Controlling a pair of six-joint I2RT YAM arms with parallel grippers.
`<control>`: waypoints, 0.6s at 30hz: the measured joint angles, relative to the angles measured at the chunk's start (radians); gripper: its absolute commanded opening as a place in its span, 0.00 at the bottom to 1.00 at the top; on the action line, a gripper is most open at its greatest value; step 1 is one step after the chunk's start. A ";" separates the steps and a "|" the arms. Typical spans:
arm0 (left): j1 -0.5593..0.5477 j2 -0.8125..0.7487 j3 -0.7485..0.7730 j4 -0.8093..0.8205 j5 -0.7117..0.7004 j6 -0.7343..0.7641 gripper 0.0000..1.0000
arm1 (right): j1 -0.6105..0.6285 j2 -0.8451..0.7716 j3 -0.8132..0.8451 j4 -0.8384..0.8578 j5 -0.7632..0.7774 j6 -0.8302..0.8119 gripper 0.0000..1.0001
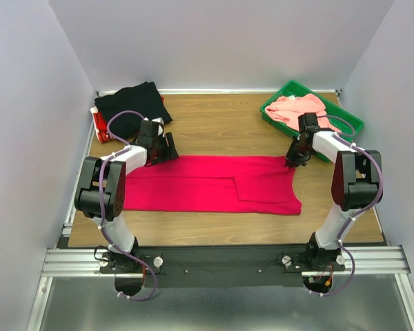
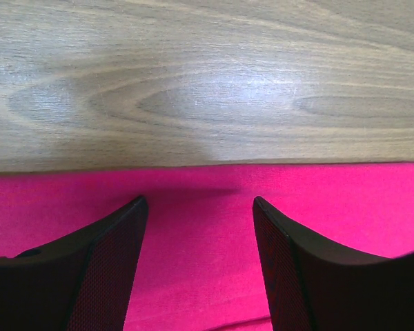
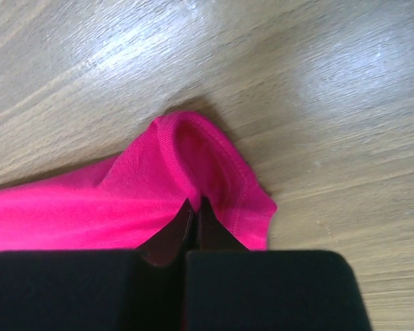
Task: Fold and stack the t-shirts
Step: Fold the tshirt
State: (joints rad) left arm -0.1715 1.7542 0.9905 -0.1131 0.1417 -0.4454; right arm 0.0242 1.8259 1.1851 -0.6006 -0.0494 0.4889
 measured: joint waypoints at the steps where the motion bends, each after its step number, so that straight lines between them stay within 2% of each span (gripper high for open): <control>1: 0.000 0.000 0.000 0.000 0.000 -0.002 0.72 | 0.000 0.000 0.000 0.000 0.003 0.000 0.09; 2: 0.000 -0.001 0.000 0.000 0.000 -0.003 0.72 | 0.000 0.000 0.000 0.000 0.009 0.000 0.16; 5: 0.000 -0.002 0.000 0.000 -0.002 -0.007 0.72 | 0.000 0.000 0.000 0.000 0.035 -0.006 0.28; 7: 0.000 -0.002 0.000 0.000 -0.003 -0.009 0.72 | -0.001 0.000 0.000 0.000 0.069 -0.016 0.49; 9: 0.000 -0.004 0.000 -0.003 -0.004 -0.008 0.72 | -0.002 0.000 0.000 0.000 0.088 -0.015 0.56; 11: 0.000 -0.006 0.006 -0.018 -0.010 -0.008 0.72 | 0.000 -0.006 0.004 -0.004 0.116 -0.029 0.61; 18: 0.013 -0.040 0.035 -0.114 -0.039 0.004 0.72 | -0.006 -0.080 0.028 -0.053 0.190 -0.071 0.63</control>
State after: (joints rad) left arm -0.1581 1.7142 1.0252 -0.2268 0.1024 -0.4416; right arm 0.0181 1.7462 1.2133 -0.6537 0.1410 0.4183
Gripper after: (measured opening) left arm 0.720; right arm 0.618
